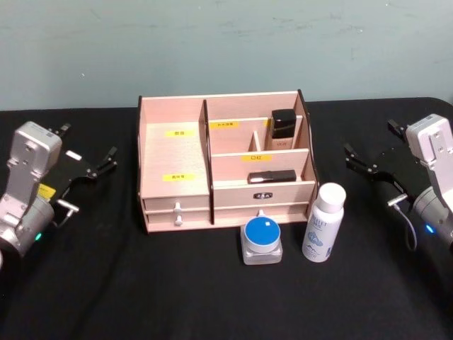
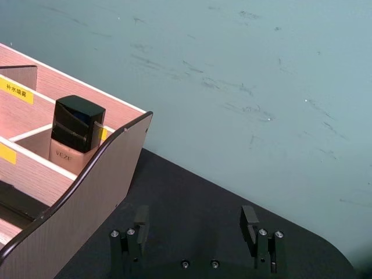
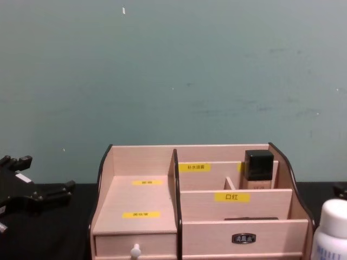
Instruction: Pick up the facial cleanser and watermelon frost from the table and place them into the tiered storage box.
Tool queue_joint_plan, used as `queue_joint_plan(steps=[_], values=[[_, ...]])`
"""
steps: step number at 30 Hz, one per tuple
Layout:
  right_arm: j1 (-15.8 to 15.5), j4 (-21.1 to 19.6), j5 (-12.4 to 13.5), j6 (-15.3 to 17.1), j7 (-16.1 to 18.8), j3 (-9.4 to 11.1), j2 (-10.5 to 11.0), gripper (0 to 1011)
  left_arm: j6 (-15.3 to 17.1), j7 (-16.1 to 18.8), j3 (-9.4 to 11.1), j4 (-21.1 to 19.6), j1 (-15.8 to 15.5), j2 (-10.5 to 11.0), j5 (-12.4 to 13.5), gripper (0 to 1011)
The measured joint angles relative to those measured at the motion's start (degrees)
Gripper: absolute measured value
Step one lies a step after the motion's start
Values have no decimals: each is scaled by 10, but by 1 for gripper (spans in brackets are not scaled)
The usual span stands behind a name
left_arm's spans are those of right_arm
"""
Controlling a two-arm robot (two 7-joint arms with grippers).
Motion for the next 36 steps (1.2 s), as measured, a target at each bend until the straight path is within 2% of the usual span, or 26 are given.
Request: queue_joint_plan(steps=[36], values=[[0, 0, 0, 0, 0, 0, 0, 1003, 0, 0, 0, 0, 0, 0, 0, 1009]])
